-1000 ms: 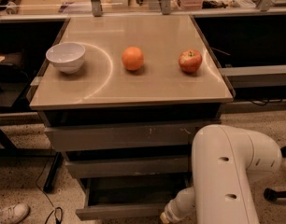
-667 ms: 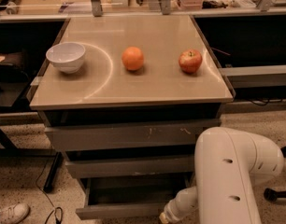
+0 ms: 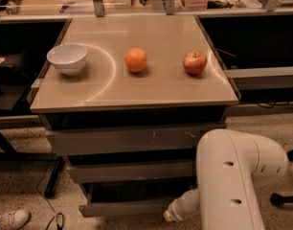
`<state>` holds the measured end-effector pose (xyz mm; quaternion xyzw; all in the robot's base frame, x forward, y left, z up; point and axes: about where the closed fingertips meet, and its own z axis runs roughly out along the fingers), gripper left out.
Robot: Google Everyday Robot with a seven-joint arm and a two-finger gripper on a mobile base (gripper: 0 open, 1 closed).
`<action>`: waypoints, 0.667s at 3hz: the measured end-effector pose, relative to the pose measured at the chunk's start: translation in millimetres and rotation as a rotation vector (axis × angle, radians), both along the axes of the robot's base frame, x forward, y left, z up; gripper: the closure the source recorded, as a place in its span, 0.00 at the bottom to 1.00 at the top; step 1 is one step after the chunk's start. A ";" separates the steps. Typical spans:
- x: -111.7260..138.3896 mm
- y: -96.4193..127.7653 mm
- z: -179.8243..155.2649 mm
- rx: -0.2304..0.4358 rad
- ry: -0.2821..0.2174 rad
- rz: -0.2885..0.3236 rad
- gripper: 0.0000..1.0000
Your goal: Close bottom drawer
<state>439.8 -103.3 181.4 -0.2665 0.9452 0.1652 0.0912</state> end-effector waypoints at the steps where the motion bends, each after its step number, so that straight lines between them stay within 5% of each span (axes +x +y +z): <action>1: 33.6 -10.2 2.4 0.002 -0.077 -0.060 1.00; 2: 68.9 -20.5 3.8 0.003 -0.159 -0.122 1.00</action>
Offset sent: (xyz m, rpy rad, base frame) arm 0.1104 -0.0340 0.0078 0.0009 -0.2610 -0.2010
